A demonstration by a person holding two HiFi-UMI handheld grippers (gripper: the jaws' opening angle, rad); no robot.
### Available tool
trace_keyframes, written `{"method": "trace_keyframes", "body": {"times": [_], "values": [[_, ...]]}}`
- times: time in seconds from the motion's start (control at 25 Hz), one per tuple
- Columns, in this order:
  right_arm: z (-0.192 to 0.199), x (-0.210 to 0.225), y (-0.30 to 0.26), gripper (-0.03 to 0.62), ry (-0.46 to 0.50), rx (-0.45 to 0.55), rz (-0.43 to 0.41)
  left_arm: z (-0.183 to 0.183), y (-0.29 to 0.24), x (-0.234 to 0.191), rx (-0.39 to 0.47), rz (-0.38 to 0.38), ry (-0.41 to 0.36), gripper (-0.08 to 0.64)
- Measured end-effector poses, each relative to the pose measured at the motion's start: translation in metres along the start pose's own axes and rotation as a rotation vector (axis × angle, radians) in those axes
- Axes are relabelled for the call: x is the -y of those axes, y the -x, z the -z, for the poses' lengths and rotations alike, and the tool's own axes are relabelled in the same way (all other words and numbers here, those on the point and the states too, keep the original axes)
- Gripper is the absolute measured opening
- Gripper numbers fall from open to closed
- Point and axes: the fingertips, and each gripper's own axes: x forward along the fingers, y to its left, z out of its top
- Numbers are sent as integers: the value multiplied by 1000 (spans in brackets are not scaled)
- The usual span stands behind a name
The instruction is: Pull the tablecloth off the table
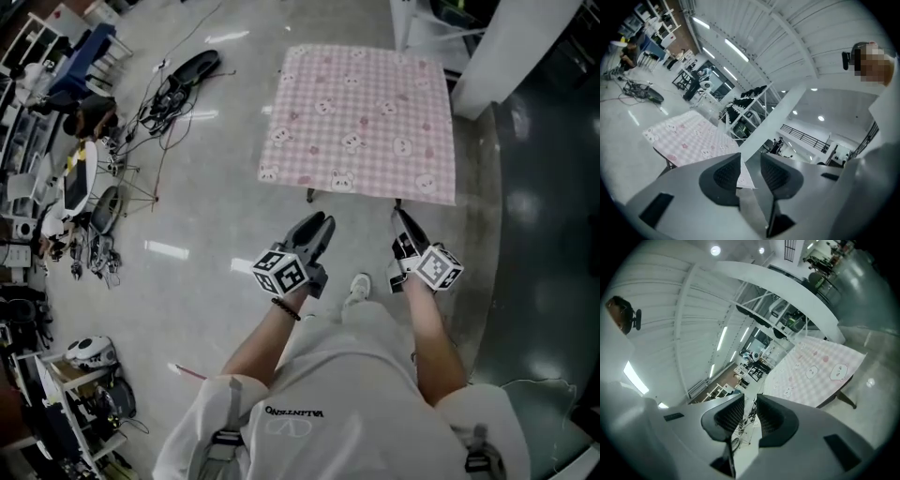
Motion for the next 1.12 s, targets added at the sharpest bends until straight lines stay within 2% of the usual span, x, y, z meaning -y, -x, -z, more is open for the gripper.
{"method": "trace_keyframes", "body": {"times": [0.08,0.2,0.48,0.64,0.76,0.88,1.12], "values": [[-7,19,-14,92,-58,-6,-16,10,-20,-12,3,-23,60,120],[-6,54,-28,95,-121,-43,18,21,-48,-25,7,-47,116,121],[30,101,-48,97,-256,-108,69,47,-73,-65,6,-97,254,121],[50,126,-60,100,-331,-96,90,65,-84,-101,53,-99,377,121],[64,148,-71,101,-390,-81,140,85,-91,-131,66,-106,479,127],[76,170,-83,103,-449,-40,176,107,-96,-162,49,-123,533,127],[108,208,-108,110,-532,27,190,139,-104,-223,60,-136,620,127]]}}
